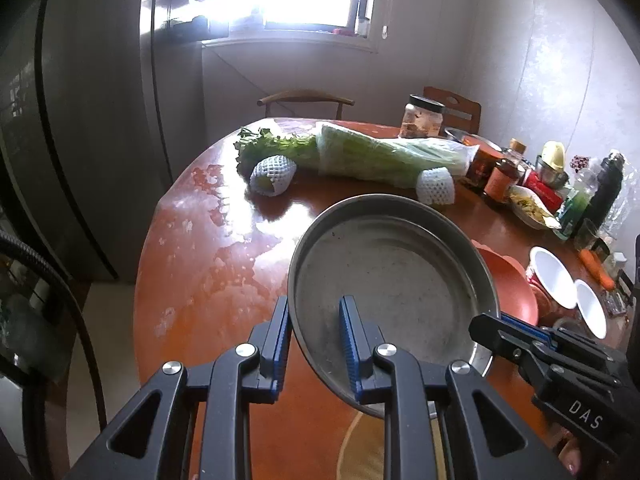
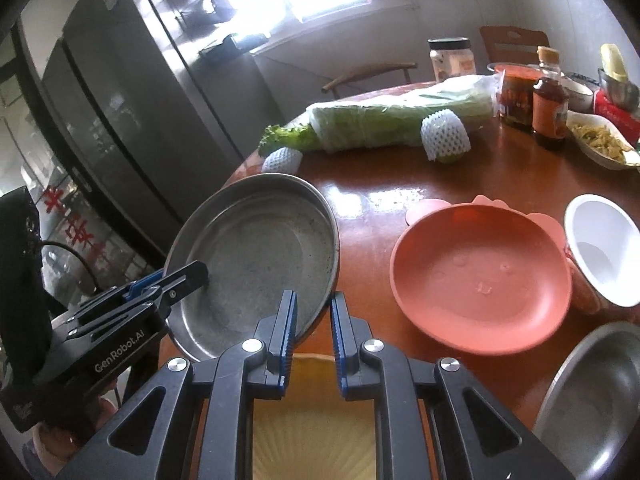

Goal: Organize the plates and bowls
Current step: 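Lift the silver tray with the left tool and lower it onto the yellow plate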

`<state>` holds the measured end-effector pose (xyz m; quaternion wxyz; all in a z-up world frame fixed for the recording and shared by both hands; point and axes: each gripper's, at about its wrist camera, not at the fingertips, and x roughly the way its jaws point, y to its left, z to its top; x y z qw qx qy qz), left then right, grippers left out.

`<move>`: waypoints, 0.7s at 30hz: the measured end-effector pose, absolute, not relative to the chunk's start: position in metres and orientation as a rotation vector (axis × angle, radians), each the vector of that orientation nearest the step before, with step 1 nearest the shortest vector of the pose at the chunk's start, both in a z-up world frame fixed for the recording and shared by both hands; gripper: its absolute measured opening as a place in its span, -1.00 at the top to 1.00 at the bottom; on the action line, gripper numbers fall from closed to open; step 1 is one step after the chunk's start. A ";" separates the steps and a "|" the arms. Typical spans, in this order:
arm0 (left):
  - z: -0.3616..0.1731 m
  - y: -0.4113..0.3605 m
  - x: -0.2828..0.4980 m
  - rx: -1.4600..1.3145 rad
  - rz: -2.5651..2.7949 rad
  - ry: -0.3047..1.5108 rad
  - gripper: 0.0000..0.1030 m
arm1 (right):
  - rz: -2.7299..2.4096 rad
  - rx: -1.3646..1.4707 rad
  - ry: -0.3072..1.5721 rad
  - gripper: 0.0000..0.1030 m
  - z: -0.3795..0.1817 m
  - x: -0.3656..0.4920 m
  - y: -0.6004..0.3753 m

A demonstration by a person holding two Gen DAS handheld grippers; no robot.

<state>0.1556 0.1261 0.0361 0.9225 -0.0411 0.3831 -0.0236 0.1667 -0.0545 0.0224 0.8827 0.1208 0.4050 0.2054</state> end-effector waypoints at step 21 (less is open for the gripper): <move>0.010 0.089 0.093 -0.078 -0.064 0.824 0.52 | 0.438 0.186 0.865 0.66 0.010 0.101 -0.087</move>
